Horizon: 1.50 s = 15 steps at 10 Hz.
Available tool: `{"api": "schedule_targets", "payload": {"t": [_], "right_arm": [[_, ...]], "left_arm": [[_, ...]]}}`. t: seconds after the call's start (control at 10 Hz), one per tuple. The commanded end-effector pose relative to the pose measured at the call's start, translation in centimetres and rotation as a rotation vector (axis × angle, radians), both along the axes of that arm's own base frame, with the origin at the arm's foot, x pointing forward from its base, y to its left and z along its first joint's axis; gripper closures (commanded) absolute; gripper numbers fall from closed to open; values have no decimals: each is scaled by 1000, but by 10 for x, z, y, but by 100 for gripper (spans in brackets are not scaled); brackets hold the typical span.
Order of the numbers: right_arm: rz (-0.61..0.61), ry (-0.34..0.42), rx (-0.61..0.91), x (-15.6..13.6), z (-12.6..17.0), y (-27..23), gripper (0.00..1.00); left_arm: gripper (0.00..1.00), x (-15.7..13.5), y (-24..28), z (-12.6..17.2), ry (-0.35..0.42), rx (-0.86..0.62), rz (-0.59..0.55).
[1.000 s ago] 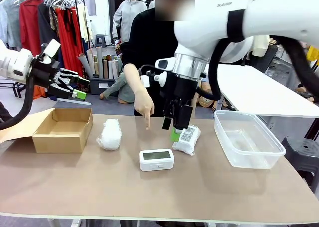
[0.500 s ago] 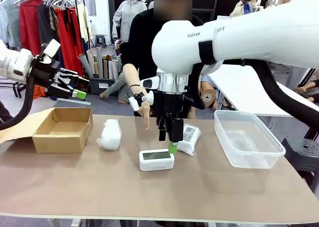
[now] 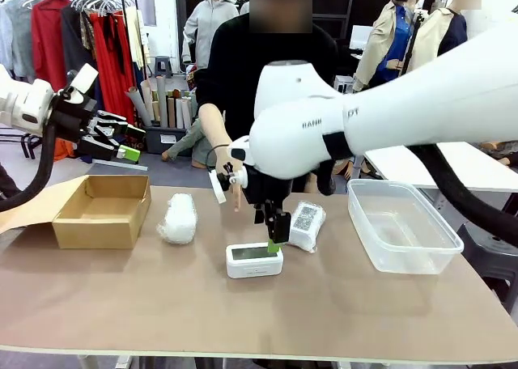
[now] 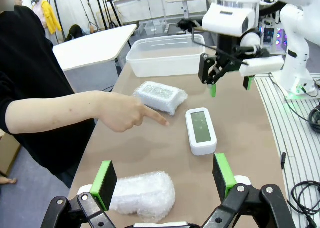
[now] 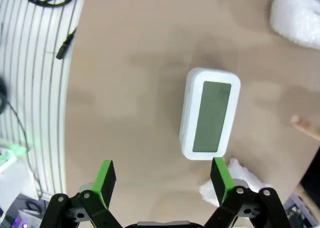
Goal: Separate and place wrapped and unwrapped clocks.
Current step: Pick up the Digital clock indicated by the person.
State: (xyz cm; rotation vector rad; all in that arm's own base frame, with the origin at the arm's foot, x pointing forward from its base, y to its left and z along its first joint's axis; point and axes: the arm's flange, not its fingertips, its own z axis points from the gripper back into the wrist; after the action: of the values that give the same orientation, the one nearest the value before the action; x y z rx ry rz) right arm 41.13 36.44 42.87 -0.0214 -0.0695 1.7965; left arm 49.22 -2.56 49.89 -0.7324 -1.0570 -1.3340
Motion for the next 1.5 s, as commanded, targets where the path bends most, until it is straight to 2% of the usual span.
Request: {"api": "schedule_targets", "payload": {"t": [0.0, 0.1, 0.2, 0.3, 0.7, 0.8, 1.0, 1.2, 1.4], "right_arm": [[-62, -65, -1, 6, -24, -10, 0], [-60, -85, 12, 13, -31, -12, 0], [-2, -64, 38, 14, -30, -11, 0], [-30, -27, 18, 9, -25, -10, 0], [-26, -30, 24, 11, -32, -10, 0], [30, -82, 32, 25, -41, -5, 0], [7, -70, 21, 53, -61, 4, 0], [-12, -61, 11, 66, -78, 5, 0], [-18, -86, 34, 77, -89, 3, 0]], "left_arm": [[0, 0, 0, 1, -1, -1, 0], [0, 0, 0, 1, -1, -1, 0], [0, 0, 0, 1, -1, -1, 0], [0, 0, 0, 1, -1, -1, 0], [0, 0, 0, 1, -1, -1, 0], [0, 0, 0, 1, -1, -1, 0], [0, 0, 0, 1, -1, -1, 0], [0, 0, 0, 1, -1, -1, 0], [0, 0, 0, 1, -1, -1, 0]]}}
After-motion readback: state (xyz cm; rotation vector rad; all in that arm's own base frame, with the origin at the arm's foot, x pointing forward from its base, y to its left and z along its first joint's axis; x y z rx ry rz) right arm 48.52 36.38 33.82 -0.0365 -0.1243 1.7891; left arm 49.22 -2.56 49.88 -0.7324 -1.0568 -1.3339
